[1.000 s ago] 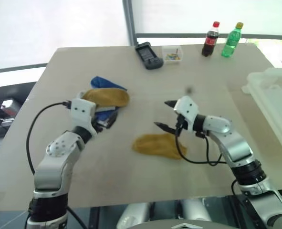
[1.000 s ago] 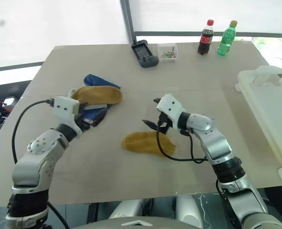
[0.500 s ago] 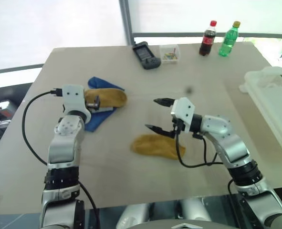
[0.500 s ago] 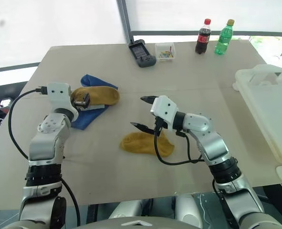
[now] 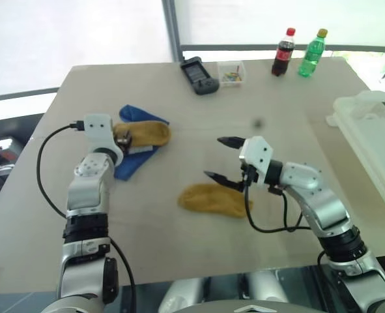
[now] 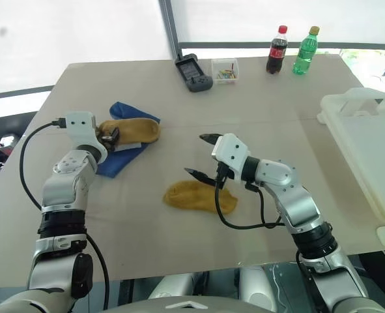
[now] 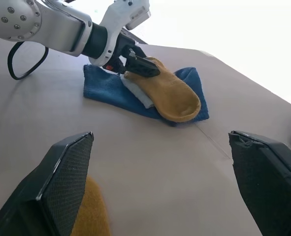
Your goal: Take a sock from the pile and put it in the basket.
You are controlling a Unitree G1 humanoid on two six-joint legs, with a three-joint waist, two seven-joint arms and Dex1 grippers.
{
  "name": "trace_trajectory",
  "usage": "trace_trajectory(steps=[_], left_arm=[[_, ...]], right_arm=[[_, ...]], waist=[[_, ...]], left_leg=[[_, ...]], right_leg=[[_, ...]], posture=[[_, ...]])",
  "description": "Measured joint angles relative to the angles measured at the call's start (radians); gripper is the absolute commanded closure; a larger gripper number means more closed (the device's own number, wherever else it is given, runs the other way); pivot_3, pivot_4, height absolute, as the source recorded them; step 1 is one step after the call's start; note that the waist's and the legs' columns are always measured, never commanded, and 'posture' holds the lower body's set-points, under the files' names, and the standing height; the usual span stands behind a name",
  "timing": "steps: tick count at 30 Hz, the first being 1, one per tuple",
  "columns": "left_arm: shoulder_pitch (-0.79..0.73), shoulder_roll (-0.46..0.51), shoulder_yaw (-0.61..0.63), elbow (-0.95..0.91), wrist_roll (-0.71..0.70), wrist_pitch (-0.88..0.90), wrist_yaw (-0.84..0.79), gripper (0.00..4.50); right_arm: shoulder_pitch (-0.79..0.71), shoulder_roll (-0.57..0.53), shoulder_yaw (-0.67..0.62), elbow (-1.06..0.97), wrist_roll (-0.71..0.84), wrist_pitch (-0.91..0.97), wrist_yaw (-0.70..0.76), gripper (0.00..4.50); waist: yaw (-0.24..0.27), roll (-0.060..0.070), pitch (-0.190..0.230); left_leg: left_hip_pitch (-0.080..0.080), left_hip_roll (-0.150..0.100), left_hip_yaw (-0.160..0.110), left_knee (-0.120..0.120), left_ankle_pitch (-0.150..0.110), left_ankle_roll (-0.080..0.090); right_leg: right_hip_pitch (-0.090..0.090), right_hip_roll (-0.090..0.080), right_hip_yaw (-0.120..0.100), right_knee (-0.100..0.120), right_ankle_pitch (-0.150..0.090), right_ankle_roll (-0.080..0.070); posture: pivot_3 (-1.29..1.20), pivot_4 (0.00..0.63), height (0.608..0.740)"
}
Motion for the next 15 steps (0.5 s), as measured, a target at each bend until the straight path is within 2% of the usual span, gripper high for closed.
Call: trace_trajectory(steps=[3, 4, 15], left_arm=[[0.009, -0.001, 0.000, -0.001, -0.003, -0.011, -0.006, 4.17], [0.019, -0.001, 0.003, -0.005, -0.009, -0.017, -0.007, 4.46], [0.215, 0.033, 0.030, -0.234, -0.032, -0.077, -0.100, 4.46]], right_arm=[[0.004, -0.006, -0.002, -0.001, 0.000, 0.010, 0.000, 0.00], [0.005, -0.006, -0.002, -0.001, 0.000, 0.013, 0.000, 0.00], [0.000, -0.003, -0.002, 0.003, 0.006, 0.017, 0.006, 0.00]], waist=[[-0.001, 0.000, 0.000], [-0.002, 0.000, 0.000], [-0.004, 0.000, 0.000]], left_leg=[[0.000, 0.000, 0.000, 0.000, 0.000, 0.000], [0.000, 0.000, 0.000, 0.000, 0.000, 0.000], [0.000, 0.000, 0.000, 0.000, 0.000, 0.000]], right_leg=[[0.000, 0.000, 0.000, 0.000, 0.000, 0.000], [0.000, 0.000, 0.000, 0.000, 0.000, 0.000], [0.000, 0.000, 0.001, 0.000, 0.000, 0.000]], posture=[[0.00, 0.150, 0.740], [0.00, 0.150, 0.740], [0.00, 0.150, 0.740]])
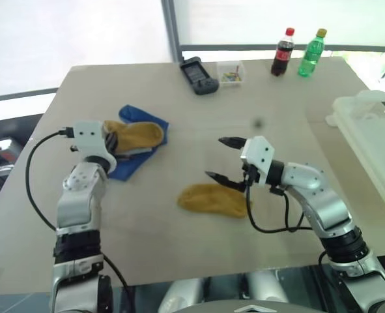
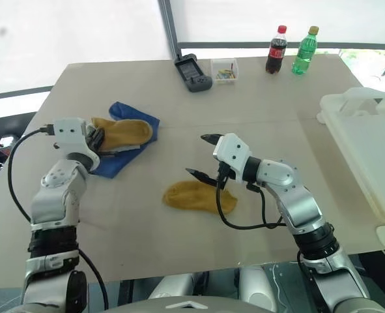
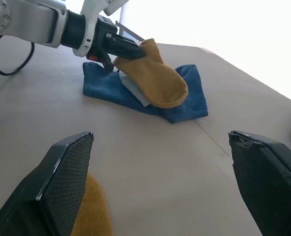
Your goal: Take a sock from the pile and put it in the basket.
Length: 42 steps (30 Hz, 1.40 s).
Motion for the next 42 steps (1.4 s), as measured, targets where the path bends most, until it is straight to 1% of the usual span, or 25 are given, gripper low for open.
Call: trace_trajectory(steps=[2, 6, 8, 13, 17, 22, 25, 26, 29, 31, 34, 37, 39, 42], left_arm=[[0.077, 0.020, -0.036, -0.092, 0.016, -0.025, -0.048, 4.46], [0.174, 0.009, -0.075, -0.174, 0.011, -0.018, -0.085, 4.46], [0.243, 0.001, -0.082, -0.228, -0.007, 0.014, -0.106, 4.46], [0.334, -0.012, -0.086, -0.323, -0.086, 0.112, -0.147, 4.46], [0.362, -0.027, -0.066, -0.362, -0.149, 0.185, -0.153, 4.46], [0.360, -0.043, -0.026, -0.377, -0.189, 0.216, -0.143, 4.46], [0.288, -0.071, 0.028, -0.365, -0.219, 0.229, -0.098, 4.46], [0.228, -0.078, 0.064, -0.336, -0.233, 0.235, -0.069, 4.46], [0.191, -0.078, 0.110, -0.327, -0.262, 0.259, -0.044, 4.46], [0.226, -0.077, 0.125, -0.338, -0.321, 0.331, -0.051, 4.46], [0.321, -0.071, 0.122, -0.369, -0.399, 0.449, -0.078, 4.46], [0.381, -0.052, 0.124, -0.431, -0.440, 0.493, -0.096, 4.46], [0.408, -0.042, 0.124, -0.448, -0.445, 0.493, -0.102, 4.46], [0.430, -0.033, 0.125, -0.452, -0.451, 0.477, -0.111, 3.49]], right_arm=[[-0.001, -0.001, 0.000, 0.004, 0.001, 0.000, 0.005, 0.00], [-0.003, 0.003, 0.001, 0.006, 0.003, 0.000, 0.017, 0.00], [-0.003, 0.001, 0.001, 0.007, 0.004, 0.000, 0.019, 0.00], [-0.001, 0.000, 0.001, 0.007, 0.004, 0.000, 0.024, 0.00], [0.004, 0.000, 0.001, 0.007, 0.004, 0.000, 0.024, 0.00], [0.005, 0.002, 0.001, 0.007, 0.004, 0.000, 0.024, 0.00], [0.006, 0.006, 0.003, 0.011, 0.004, 0.000, 0.024, 0.00], [0.006, 0.011, 0.005, 0.014, 0.003, -0.001, 0.024, 0.00], [0.009, 0.012, 0.010, 0.019, 0.002, -0.001, 0.024, 0.00], [0.012, 0.012, 0.012, 0.020, 0.001, -0.001, 0.024, 0.00], [0.014, 0.008, 0.012, 0.020, -0.001, -0.002, 0.023, 0.00], [0.016, 0.008, 0.013, 0.021, -0.002, -0.002, 0.021, 0.00], [0.020, 0.007, 0.014, 0.020, -0.002, -0.002, 0.021, 0.00], [0.025, 0.009, 0.018, 0.020, -0.002, -0.002, 0.021, 0.00]], waist=[[0.003, 0.000, 0.000], [0.008, 0.000, 0.000], [0.006, 0.000, 0.000], [0.007, 0.001, 0.001], [0.008, 0.001, 0.001], [0.007, 0.001, 0.001], [0.009, 0.001, 0.001], [0.010, 0.000, 0.000], [0.003, 0.000, 0.000], [-0.001, 0.000, 0.000], [-0.006, 0.000, 0.001], [-0.003, 0.001, 0.001], [0.001, 0.001, 0.001], [0.005, 0.001, 0.001]], left_leg=[[0.000, 0.000, 0.000, 0.000, 0.000, 0.000], [0.000, 0.000, 0.000, 0.000, 0.000, 0.000], [0.001, 0.000, 0.000, 0.000, 0.000, 0.000], [0.001, 0.000, 0.000, -0.001, 0.000, 0.000], [0.001, 0.000, 0.000, -0.001, 0.000, 0.000], [0.001, 0.000, 0.000, -0.001, 0.000, 0.000], [0.001, 0.000, 0.000, -0.001, 0.000, 0.000], [0.001, 0.000, 0.000, 0.000, 0.000, 0.000], [0.001, 0.000, 0.001, 0.000, 0.000, 0.000], [0.001, 0.000, 0.001, -0.001, 0.000, 0.000], [0.000, 0.000, 0.001, -0.002, 0.000, 0.000], [0.002, 0.000, 0.001, -0.002, 0.000, 0.000], [0.003, 0.000, 0.001, -0.002, -0.001, -0.002], [0.004, 0.000, 0.001, -0.002, -0.002, -0.004]], right_leg=[[0.000, 0.000, 0.000, 0.000, 0.000, 0.000], [0.000, 0.000, 0.000, 0.000, 0.000, 0.000], [0.000, 0.000, 0.000, 0.000, 0.000, 0.000], [0.000, 0.000, 0.000, 0.000, 0.000, 0.000], [0.000, 0.000, 0.000, 0.000, 0.000, 0.000], [0.000, 0.000, 0.000, 0.000, 0.000, 0.000], [0.000, 0.000, -0.001, 0.000, 0.000, 0.000], [0.000, 0.000, -0.002, 0.000, 0.000, 0.000], [0.000, 0.000, 0.000, 0.000, 0.000, 0.000], [0.000, 0.000, 0.001, -0.001, 0.000, 0.000], [-0.001, 0.000, 0.000, -0.001, 0.000, 0.000], [0.000, 0.000, 0.000, 0.000, 0.000, 0.000], [0.001, 0.000, 0.000, 0.000, 0.000, 0.000], [0.001, 0.000, 0.000, 0.001, 0.000, -0.001]], posture=[[0.00, 0.150, 0.740], [0.00, 0.150, 0.740], [0.00, 0.150, 0.740], [0.00, 0.150, 0.740], [0.00, 0.150, 0.740], [0.00, 0.150, 0.740], [0.00, 0.150, 0.740], [0.00, 0.150, 0.740], [0.00, 0.150, 0.740], [0.00, 0.150, 0.740], [0.00, 0.150, 0.740], [0.00, 0.150, 0.740], [0.00, 0.150, 0.740], [0.00, 0.150, 0.740]])
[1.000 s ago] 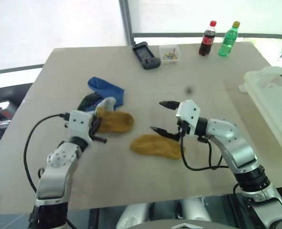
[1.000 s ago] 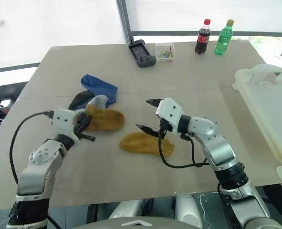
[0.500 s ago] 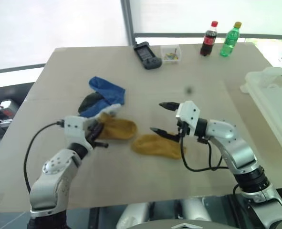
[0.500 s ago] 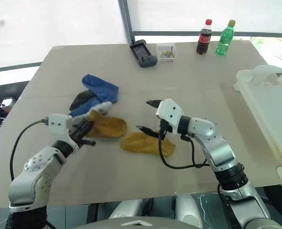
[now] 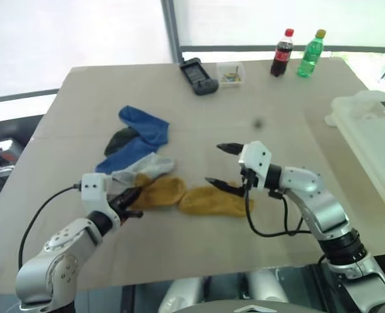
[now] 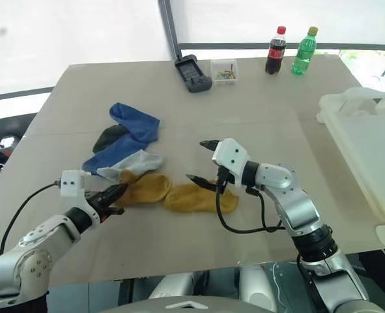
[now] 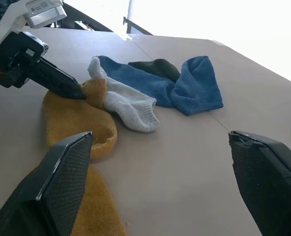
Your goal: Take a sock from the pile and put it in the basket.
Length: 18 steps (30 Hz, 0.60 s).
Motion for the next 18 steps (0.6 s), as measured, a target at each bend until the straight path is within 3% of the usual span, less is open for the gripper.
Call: trace_trajectory(steps=[6, 13, 18], left_arm=[[0.032, -0.003, 0.012, -0.026, -0.025, -0.007, 0.002, 0.50], [0.171, -0.006, 0.050, -0.115, -0.084, -0.004, -0.008, 0.50], [0.304, 0.049, 0.063, -0.188, -0.187, 0.020, -0.100, 0.50]], right_arm=[[0.000, 0.001, 0.002, 0.000, 0.000, 0.000, 0.001, 0.00], [0.005, 0.002, 0.004, 0.001, 0.000, -0.001, 0.007, 0.00], [0.009, 0.008, 0.008, 0.006, 0.000, -0.007, 0.019, 0.00]], waist=[[-0.001, 0.000, 0.000], [0.000, 0.001, 0.001], [0.000, 0.002, 0.001]], left_leg=[[0.000, 0.000, 0.000, 0.000, 0.000, 0.001], [0.000, 0.000, 0.000, -0.001, 0.000, 0.000], [0.000, 0.000, 0.001, -0.001, 0.000, 0.000]], right_leg=[[0.000, 0.000, 0.000, -0.001, 0.000, 0.000], [0.000, 0.000, 0.001, -0.002, 0.000, 0.000], [0.001, 0.000, 0.001, -0.002, 0.000, 0.000]], posture=[[0.00, 0.150, 0.740], [0.00, 0.150, 0.740], [0.00, 0.150, 0.740]])
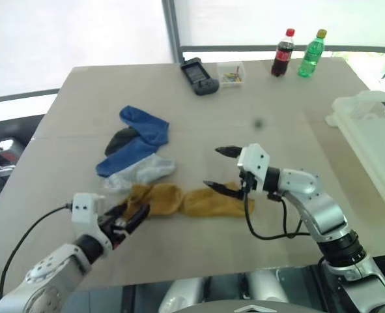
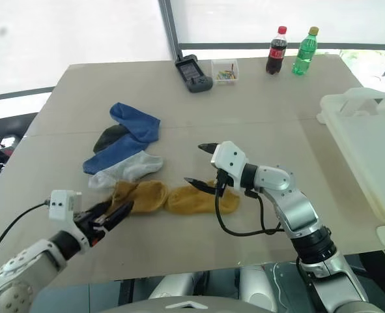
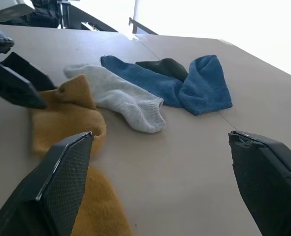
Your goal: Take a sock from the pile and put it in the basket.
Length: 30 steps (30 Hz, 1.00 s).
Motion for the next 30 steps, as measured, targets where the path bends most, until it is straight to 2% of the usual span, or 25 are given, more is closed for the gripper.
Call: trace_trajectory(steps=[3, 9, 11, 14, 17, 18, 20, 22, 23, 24, 25, 26, 27, 28, 29, 30], left_arm=[[0.029, 0.007, 0.000, -0.012, -0.046, 0.002, -0.020, 0.50], [-0.069, 0.035, 0.036, 0.048, -0.084, 0.001, 0.029, 0.50], [-0.051, 0.097, 0.035, 0.070, -0.065, -0.002, -0.004, 0.50], [-0.022, 0.147, 0.008, 0.097, -0.019, -0.034, -0.067, 0.50], [-0.059, 0.169, -0.035, 0.140, 0.036, -0.083, -0.101, 0.50], [-0.080, 0.170, -0.047, 0.158, 0.050, -0.093, -0.101, 0.88], [-0.111, 0.170, -0.067, 0.187, 0.076, -0.102, -0.097, 1.34], [-0.127, 0.171, -0.075, 0.210, 0.097, -0.110, -0.101, 2.31], [-0.128, 0.171, -0.075, 0.217, 0.102, -0.113, -0.101, 2.31], [-0.131, 0.168, -0.072, 0.227, 0.100, -0.113, -0.110, 3.12], [-0.131, 0.160, -0.067, 0.232, 0.085, -0.109, -0.120, 3.25], [-0.133, 0.140, -0.049, 0.233, 0.023, -0.081, -0.127, 3.77], [-0.137, 0.128, -0.034, 0.234, -0.034, -0.056, -0.125, 3.82], [-0.136, 0.113, -0.020, 0.234, -0.095, -0.031, -0.123, 4.04], [-0.142, 0.093, 0.010, 0.235, -0.209, 0.012, -0.108, 4.48], [-0.147, 0.089, 0.024, 0.234, -0.260, 0.025, -0.101, 4.48]], right_arm=[[0.000, 0.002, 0.004, 0.007, 0.000, -0.002, 0.003, 0.00], [0.000, 0.004, 0.013, 0.012, 0.003, -0.011, 0.018, 0.00], [0.002, 0.001, 0.015, 0.012, 0.010, -0.012, 0.035, 0.00], [0.012, -0.012, 0.019, 0.011, 0.026, -0.011, 0.067, 0.00], [0.017, -0.019, 0.020, 0.011, 0.035, -0.010, 0.080, 0.00], [0.019, -0.022, 0.020, 0.010, 0.036, -0.010, 0.085, 0.00], [0.023, -0.029, 0.020, 0.008, 0.035, -0.010, 0.086, 0.00], [0.032, -0.038, 0.020, 0.001, 0.035, -0.010, 0.086, 0.00], [0.033, -0.039, 0.020, 0.001, 0.035, -0.010, 0.086, 0.00], [0.034, -0.040, 0.019, 0.001, 0.035, -0.010, 0.086, 0.00], [0.034, -0.040, 0.019, 0.001, 0.035, -0.010, 0.085, 0.00], [0.034, -0.041, 0.019, 0.001, 0.035, -0.010, 0.085, 0.00], [0.034, -0.041, 0.019, 0.001, 0.035, -0.010, 0.084, 0.00], [0.034, -0.042, 0.018, 0.000, 0.035, -0.010, 0.084, 0.00], [0.034, -0.044, 0.017, 0.000, 0.035, -0.011, 0.083, 0.00], [0.034, -0.043, 0.017, 0.000, 0.035, -0.011, 0.083, 0.00]], waist=[[0.003, 0.000, 0.000], [0.002, 0.000, 0.000], [-0.005, 0.000, 0.000], [-0.003, 0.000, 0.001], [0.003, 0.003, 0.002], [0.004, 0.003, 0.002], [0.005, 0.003, 0.002], [0.003, 0.004, 0.002], [0.003, 0.004, 0.002], [0.003, 0.004, 0.002], [0.003, 0.004, 0.002], [0.003, 0.004, 0.002], [0.002, 0.004, 0.002], [0.002, 0.003, 0.002], [0.002, 0.002, 0.003], [0.002, 0.001, 0.004]], left_leg=[[0.000, 0.000, 0.000, 0.000, 0.000, 0.000], [0.000, 0.000, -0.001, 0.000, 0.000, -0.001], [0.000, 0.000, 0.000, -0.001, 0.000, -0.001], [-0.001, 0.000, 0.000, -0.002, 0.000, -0.001], [0.000, 0.000, 0.000, -0.002, 0.000, -0.001], [0.000, 0.000, 0.000, -0.002, 0.000, -0.001], [0.000, 0.000, -0.001, -0.002, 0.000, -0.001], [0.001, 0.000, -0.001, -0.002, -0.001, -0.001], [0.001, 0.000, -0.001, -0.002, -0.001, -0.001], [0.001, 0.000, -0.001, -0.002, -0.001, -0.001], [0.000, 0.000, -0.001, -0.002, -0.001, -0.001], [0.000, 0.000, -0.001, -0.002, -0.001, -0.001], [-0.001, 0.000, -0.001, -0.002, -0.001, -0.001], [-0.001, 0.000, -0.001, -0.002, -0.001, -0.001], [-0.001, 0.000, -0.001, -0.002, -0.001, -0.001], [-0.001, 0.000, -0.002, -0.002, -0.001, 0.000]], right_leg=[[0.000, 0.000, -0.001, 0.000, 0.000, 0.000], [0.000, 0.000, -0.002, 0.000, 0.000, 0.000], [0.000, 0.000, 0.000, -0.001, 0.000, 0.000], [-0.001, 0.000, 0.000, -0.003, 0.000, 0.000], [0.000, 0.000, -0.001, -0.003, 0.000, 0.000], [0.000, 0.000, -0.001, -0.002, 0.000, 0.000], [0.001, 0.000, -0.001, -0.002, 0.000, 0.000], [0.001, 0.000, -0.001, -0.002, 0.000, -0.001], [0.001, 0.000, -0.001, -0.002, 0.000, -0.001], [0.001, 0.000, -0.001, -0.002, 0.000, -0.001], [0.001, 0.000, -0.001, -0.003, 0.000, -0.001], [0.001, 0.000, -0.001, -0.003, 0.000, 0.000], [0.000, 0.000, -0.001, -0.004, 0.000, 0.000], [0.000, 0.000, -0.001, -0.004, 0.000, 0.000], [0.000, 0.000, -0.002, -0.004, 0.000, 0.000], [0.000, 0.000, -0.003, -0.004, 0.000, 0.000]], posture=[[0.00, 0.150, 0.740], [0.00, 0.150, 0.740], [0.00, 0.150, 0.740], [0.00, 0.150, 0.740], [0.00, 0.150, 0.740], [0.00, 0.150, 0.740], [0.00, 0.150, 0.740], [0.00, 0.150, 0.740], [0.00, 0.150, 0.740], [0.00, 0.150, 0.740], [0.00, 0.150, 0.740], [0.00, 0.150, 0.740], [0.00, 0.150, 0.740], [0.00, 0.150, 0.740], [0.00, 0.150, 0.740], [0.00, 0.150, 0.740]])
